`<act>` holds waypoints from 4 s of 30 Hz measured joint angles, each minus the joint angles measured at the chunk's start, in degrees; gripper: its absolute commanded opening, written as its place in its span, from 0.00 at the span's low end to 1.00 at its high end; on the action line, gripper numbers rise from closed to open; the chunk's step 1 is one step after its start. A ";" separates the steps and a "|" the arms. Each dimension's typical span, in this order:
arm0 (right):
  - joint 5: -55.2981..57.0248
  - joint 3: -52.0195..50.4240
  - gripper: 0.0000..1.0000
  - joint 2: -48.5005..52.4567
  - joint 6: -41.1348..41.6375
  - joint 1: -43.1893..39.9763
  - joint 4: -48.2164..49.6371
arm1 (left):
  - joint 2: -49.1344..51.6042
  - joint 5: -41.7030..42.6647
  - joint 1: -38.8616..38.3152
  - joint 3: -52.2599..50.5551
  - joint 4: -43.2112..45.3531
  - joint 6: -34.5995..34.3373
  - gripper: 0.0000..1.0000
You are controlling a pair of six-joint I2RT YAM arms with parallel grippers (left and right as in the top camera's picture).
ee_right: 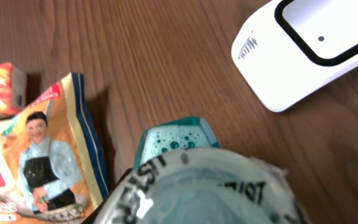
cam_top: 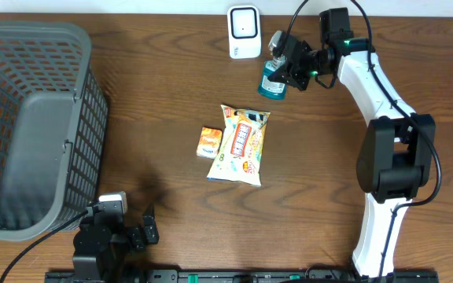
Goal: Scan the item barcode
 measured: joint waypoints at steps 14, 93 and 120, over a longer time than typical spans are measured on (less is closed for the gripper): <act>-0.04 -0.22 0.07 -1.81 10.49 -0.13 -6.16 | 0.00 0.00 0.00 0.00 0.00 0.00 1.00; 35.74 -0.48 0.02 -32.72 51.04 16.83 -28.20 | 0.00 0.00 0.00 0.00 0.00 0.00 1.00; 83.97 0.42 0.03 0.52 19.41 25.18 36.98 | 0.00 0.00 0.00 0.00 0.00 0.00 1.00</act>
